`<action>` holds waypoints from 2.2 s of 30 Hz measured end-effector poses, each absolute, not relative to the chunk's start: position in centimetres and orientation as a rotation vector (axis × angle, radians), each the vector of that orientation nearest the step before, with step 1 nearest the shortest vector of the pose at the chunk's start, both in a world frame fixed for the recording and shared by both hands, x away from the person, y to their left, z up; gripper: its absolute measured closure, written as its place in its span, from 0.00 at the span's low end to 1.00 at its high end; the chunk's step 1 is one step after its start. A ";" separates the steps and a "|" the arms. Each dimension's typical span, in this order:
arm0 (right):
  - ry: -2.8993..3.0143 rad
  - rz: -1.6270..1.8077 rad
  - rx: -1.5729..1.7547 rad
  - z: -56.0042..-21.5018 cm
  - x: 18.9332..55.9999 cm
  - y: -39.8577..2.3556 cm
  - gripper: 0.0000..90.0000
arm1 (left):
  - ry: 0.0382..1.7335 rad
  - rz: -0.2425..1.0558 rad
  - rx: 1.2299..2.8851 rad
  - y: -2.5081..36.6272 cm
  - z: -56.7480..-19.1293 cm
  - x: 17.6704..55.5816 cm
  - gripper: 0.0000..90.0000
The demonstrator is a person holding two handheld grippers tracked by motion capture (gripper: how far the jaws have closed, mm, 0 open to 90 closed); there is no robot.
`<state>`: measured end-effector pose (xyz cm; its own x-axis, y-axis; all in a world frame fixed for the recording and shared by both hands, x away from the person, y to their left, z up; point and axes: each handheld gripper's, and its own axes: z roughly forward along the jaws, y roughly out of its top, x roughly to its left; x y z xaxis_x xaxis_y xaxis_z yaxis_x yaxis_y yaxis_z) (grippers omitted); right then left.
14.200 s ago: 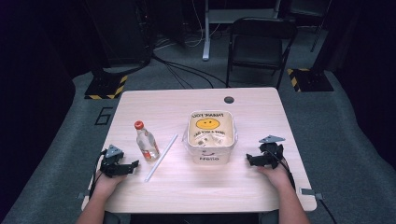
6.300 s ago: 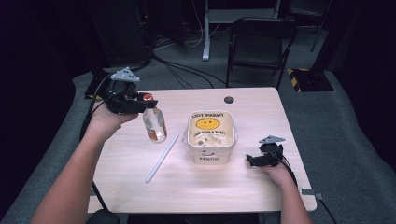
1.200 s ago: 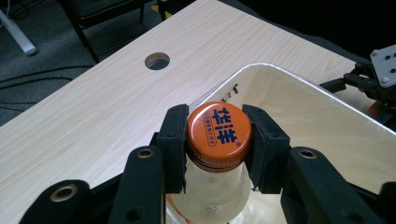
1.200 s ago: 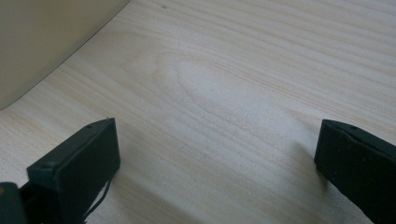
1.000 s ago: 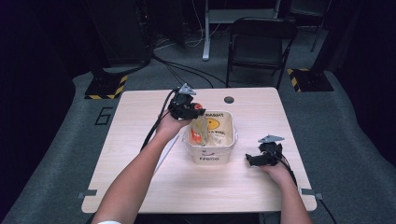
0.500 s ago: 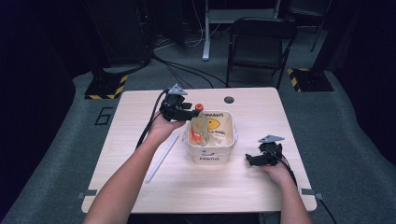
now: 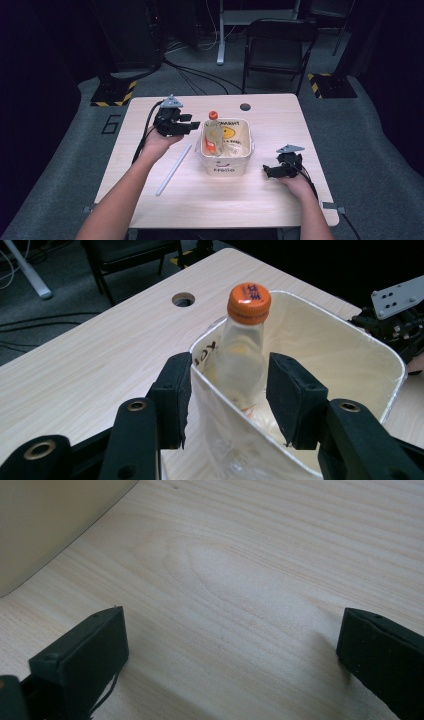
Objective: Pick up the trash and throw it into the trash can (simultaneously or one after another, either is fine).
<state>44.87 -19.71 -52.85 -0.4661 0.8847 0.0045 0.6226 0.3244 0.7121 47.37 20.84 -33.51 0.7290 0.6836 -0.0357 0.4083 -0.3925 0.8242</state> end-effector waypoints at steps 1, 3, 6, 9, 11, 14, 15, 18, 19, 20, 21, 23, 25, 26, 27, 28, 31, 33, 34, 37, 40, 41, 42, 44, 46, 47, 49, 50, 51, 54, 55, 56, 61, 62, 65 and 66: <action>2.209 0.928 1.336 -52.8 44.9 -19.7 0.00 | 0.829 0.392 2.034 21.2 -33.7 47.2 0.59; 2.209 0.926 1.336 -52.9 44.9 -19.7 0.00 | 0.835 0.392 2.036 21.4 -33.8 47.1 0.59; 2.209 0.926 1.336 -52.9 44.9 -19.7 0.00 | 0.851 0.401 2.043 22.5 -34.5 46.7 0.61; 2.209 0.926 1.335 -52.9 44.9 -19.7 0.00 | 0.875 0.396 2.032 23.3 -35.0 46.5 0.63; 2.208 0.926 1.336 -52.9 44.9 -19.7 0.00 | 0.884 0.392 2.031 23.5 -35.1 46.4 0.63; 2.209 0.926 1.332 -52.9 44.9 -19.7 0.00 | 0.906 0.397 2.040 24.3 -35.8 46.1 0.64; 2.209 0.926 1.333 -52.9 44.9 -19.7 0.00 | 0.912 0.402 2.036 24.5 -36.1 46.0 0.64; 2.209 0.926 1.333 -52.9 44.9 -19.7 0.00 | 0.931 0.403 2.030 25.1 -36.5 45.6 0.65; 2.209 0.926 1.333 -52.9 44.9 -19.7 0.00 | 0.931 0.403 2.030 25.1 -36.5 45.6 0.65; 2.209 0.926 1.332 -52.9 44.9 -19.7 0.00 | 0.942 0.406 2.032 25.6 -37.0 45.3 0.65; 2.209 0.926 1.333 -52.9 44.9 -19.7 0.00 | 0.947 0.405 2.037 25.9 -37.3 45.2 0.66; 2.210 0.926 1.332 -52.9 44.9 -19.7 0.00 | 0.952 0.406 2.032 26.0 -37.5 45.1 0.66; 2.210 0.926 1.332 -52.9 44.9 -19.7 0.00 | 0.970 0.400 2.035 26.5 -38.0 44.8 0.66; 2.210 0.926 1.332 -52.9 44.9 -19.7 0.00 | 0.985 0.397 2.023 26.9 -38.5 44.7 0.66; 2.210 0.926 1.332 -52.9 44.9 -19.7 0.00 | 0.985 0.397 2.023 26.9 -38.5 44.7 0.67; 2.210 0.926 1.331 -52.9 44.9 -19.7 0.00 | 0.994 0.389 2.026 27.2 -38.9 44.5 0.67; 2.209 0.926 1.332 -52.9 44.9 -19.7 0.00 | 1.004 0.387 2.035 27.4 -39.3 44.3 0.67; 2.210 0.926 1.331 -52.9 44.9 -19.7 0.00 | 1.010 0.382 2.032 27.7 -39.7 44.1 0.68; 2.210 0.926 1.331 -52.9 44.9 -19.7 0.00 | 1.018 0.377 2.024 27.9 -40.1 43.9 0.69; 2.210 0.926 1.331 -52.9 44.9 -19.7 0.00 | 1.039 0.374 2.017 28.3 -40.8 43.5 0.69; 2.210 0.926 1.330 -52.9 44.9 -19.7 0.00 | 1.051 0.371 2.006 28.5 -41.6 43.2 0.70; 2.210 0.926 1.331 -52.9 44.9 -19.7 0.00 | 1.057 0.373 2.001 28.6 -41.8 43.1 0.70; 2.210 0.926 1.331 -52.9 44.9 -19.7 0.00 | 1.057 0.373 2.001 28.6 -41.8 43.1 0.70; 2.210 0.926 1.331 -52.9 44.9 -19.7 0.00 | 1.072 0.368 2.007 28.8 -42.4 42.7 0.71; 2.210 0.926 1.331 -52.9 44.9 -19.7 0.00 | 1.084 0.370 2.001 29.0 -42.9 42.5 0.72; 2.210 0.926 1.331 -52.9 44.9 -19.7 0.00 | 1.084 0.370 2.001 29.0 -42.9 42.5 0.73; 2.210 0.926 1.331 -52.9 44.9 -19.7 0.00 | 1.102 0.365 1.996 29.1 -43.5 42.2 0.74; 2.210 0.926 1.330 -52.9 44.9 -19.7 0.00 | 1.111 0.354 1.998 29.3 -44.1 41.9 0.74; 2.210 0.925 1.331 -52.9 44.9 -19.7 0.00 | 1.115 0.354 1.996 29.3 -44.4 41.8 0.74; 2.210 0.925 1.331 -52.9 44.9 -19.7 0.00 | 1.130 0.347 2.008 29.4 -45.1 41.6 0.75; 2.210 0.925 1.331 -52.9 44.9 -19.7 0.00 | 1.130 0.347 2.008 29.4 -45.1 41.6 0.75; 2.210 0.926 1.331 -52.9 44.9 -19.7 0.00 | 1.133 0.346 2.015 29.4 -45.4 41.5 0.75; 2.211 0.926 1.330 -52.9 44.9 -19.7 0.00 | 1.148 0.332 2.033 29.3 -46.4 41.2 0.76; 2.210 0.925 1.331 -52.9 44.9 -19.7 0.00 | 1.150 0.330 2.041 29.3 -46.6 41.2 0.76; 2.210 0.925 1.330 -52.9 44.9 -19.7 0.00 | 1.158 0.325 2.048 29.2 -46.9 41.1 0.76; 2.210 0.925 1.330 -52.9 44.9 -19.7 0.00 | 1.169 0.328 2.054 29.1 -47.2 41.0 0.76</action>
